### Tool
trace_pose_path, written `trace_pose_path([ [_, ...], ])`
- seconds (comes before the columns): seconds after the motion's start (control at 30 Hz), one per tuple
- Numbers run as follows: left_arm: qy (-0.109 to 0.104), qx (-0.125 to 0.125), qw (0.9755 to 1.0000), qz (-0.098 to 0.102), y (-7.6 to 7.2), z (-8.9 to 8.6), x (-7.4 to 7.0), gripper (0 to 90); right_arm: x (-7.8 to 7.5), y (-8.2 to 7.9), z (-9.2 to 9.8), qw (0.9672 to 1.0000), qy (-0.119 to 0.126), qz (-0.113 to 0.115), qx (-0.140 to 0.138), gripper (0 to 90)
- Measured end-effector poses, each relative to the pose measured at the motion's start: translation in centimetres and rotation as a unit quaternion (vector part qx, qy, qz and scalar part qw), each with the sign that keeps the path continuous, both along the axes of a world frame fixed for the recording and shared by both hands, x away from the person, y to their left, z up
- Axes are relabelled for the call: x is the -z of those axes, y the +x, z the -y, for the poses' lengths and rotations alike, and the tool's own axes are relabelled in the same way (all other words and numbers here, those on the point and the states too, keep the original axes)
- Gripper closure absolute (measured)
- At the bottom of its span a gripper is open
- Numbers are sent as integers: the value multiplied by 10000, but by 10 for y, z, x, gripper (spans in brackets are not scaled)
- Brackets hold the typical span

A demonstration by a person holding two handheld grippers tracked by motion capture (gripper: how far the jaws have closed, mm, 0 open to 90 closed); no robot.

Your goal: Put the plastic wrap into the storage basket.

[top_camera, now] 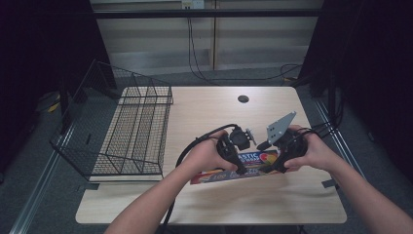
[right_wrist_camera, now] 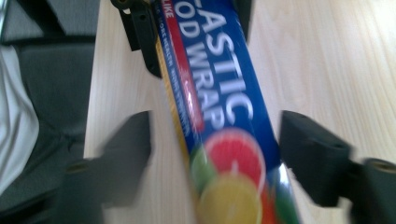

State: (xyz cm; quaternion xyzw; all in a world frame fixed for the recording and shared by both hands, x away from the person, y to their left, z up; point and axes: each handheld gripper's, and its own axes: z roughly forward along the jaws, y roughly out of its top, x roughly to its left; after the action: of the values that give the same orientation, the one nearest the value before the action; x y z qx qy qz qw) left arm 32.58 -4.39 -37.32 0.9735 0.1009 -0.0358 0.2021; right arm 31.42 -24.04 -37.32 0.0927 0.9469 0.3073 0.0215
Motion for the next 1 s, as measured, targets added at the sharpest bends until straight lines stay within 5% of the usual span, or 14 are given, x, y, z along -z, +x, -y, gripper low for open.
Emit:
trace_pose_path([
  [0.07, 25, -380, 9992, -145, 6, -9, 0, 440, -2, 0, 6, 9997, 170, 61, 169, 180],
  [0.13, 58, -391, 9991, -141, 9, -13, -1, 441, -3, 0, 11, 9989, 300, 78, 345, 128],
  [0.2, 66, -836, 9963, -199, 15, -26, -5, 440, -3, 1, 19, 9967, 416, 141, 678, 77],
  [0.27, 151, -784, 9966, -189, 18, -29, -7, 440, -3, -1, 21, 9959, 452, 213, 756, 48],
  [0.3, 131, -1025, 9944, -222, 20, -36, -9, 440, -2, -2, 22, 9955, 454, 240, 799, 38],
  [0.4, 168, -1070, 9939, -204, 23, -40, -11, 440, 0, -4, 21, 9943, 484, 292, 898, 27],
  [0.5, 170, -1328, 9906, -270, 28, -48, -13, 440, 4, -7, 22, 9918, 615, 371, 1053, 14],
  [0.77, 139, -1670, 9854, -296, 39, -67, -22, 440, 14, -15, 21, 9888, 483, 466, 1332, 0],
  [0.83, 165, -1855, 9820, -314, 42, -73, -25, 440, 18, -17, 25, 9847, 644, 423, 1564, 2],
  [1.0, 167, -2080, 9775, -314, 47, -83, -29, 440, 22, -21, 27, 9813, 772, 389, 1721, 2],
])
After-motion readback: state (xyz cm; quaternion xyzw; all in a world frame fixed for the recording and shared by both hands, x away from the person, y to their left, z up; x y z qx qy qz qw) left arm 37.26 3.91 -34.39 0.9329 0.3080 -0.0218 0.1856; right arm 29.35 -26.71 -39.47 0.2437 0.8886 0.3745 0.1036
